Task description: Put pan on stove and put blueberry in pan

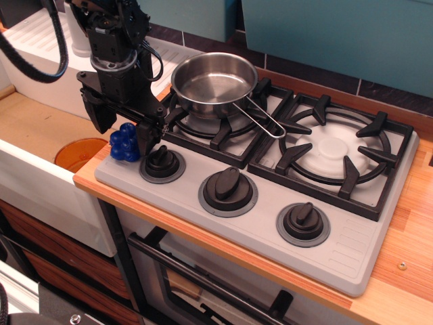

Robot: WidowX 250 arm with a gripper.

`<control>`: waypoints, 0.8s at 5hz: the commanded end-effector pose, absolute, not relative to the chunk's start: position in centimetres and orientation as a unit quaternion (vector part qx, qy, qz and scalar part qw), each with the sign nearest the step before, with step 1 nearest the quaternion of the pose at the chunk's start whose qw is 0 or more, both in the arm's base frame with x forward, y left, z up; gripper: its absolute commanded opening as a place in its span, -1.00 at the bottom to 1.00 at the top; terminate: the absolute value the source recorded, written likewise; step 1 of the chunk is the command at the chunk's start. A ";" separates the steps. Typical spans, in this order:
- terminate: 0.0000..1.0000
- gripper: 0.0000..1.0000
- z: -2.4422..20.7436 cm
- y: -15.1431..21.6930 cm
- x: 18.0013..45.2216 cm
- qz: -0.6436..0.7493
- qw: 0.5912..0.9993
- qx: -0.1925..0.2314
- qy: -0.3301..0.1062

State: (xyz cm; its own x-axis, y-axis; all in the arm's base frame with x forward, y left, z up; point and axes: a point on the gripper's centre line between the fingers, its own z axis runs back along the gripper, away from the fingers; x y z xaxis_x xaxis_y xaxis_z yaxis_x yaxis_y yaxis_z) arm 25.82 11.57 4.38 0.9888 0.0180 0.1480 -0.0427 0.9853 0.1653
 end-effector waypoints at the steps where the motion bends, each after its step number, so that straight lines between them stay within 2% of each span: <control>1: -1.00 1.00 5.6 11.7 26.9 0.003 0.989 0.092 -0.119; 2: -1.00 -1.00 5.7 11.7 26.9 0.002 0.988 0.099 -0.122; 4: -1.00 -1.00 5.5 11.7 26.9 0.006 0.989 0.102 -0.110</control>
